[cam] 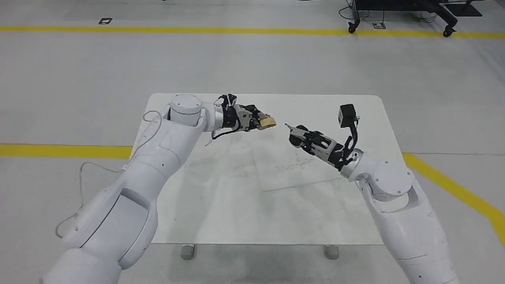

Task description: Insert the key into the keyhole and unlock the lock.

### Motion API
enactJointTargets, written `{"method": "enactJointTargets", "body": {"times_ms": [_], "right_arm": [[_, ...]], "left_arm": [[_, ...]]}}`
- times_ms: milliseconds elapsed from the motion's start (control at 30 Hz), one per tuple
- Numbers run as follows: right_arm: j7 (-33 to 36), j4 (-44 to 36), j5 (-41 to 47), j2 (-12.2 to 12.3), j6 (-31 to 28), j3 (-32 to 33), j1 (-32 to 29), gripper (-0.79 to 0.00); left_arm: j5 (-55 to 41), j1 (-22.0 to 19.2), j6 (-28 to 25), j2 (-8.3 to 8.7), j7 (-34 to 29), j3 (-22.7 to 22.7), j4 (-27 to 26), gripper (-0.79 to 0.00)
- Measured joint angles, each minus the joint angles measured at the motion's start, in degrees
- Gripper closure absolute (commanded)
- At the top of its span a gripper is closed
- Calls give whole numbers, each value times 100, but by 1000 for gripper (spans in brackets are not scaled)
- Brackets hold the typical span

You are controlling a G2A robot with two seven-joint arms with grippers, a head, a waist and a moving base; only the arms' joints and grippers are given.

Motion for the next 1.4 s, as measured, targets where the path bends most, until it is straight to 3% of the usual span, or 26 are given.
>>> {"method": "enactJointTargets", "body": {"times_ms": [133,300,467,933,1400], "right_arm": [[-23,-5,-22,-1,-16,-16,-11,0],[-563,-160,-586,-27,-159,-376,-209,0],[-1005,-426,-245,-60,-254,-398,-405,0],[-1973,-480,-496,-168,339,-942,-283,0],[-2127,-511,-511,-198,405,-999,-241,0]], "left_arm": [[30,39,-57,5,88,-11,-89,0],[32,123,-509,73,125,-195,-354,0],[-162,257,-871,130,-17,-425,-536,0],[132,398,-712,223,-61,-580,-829,0],[331,447,-595,222,-22,-623,-936,0]]}}
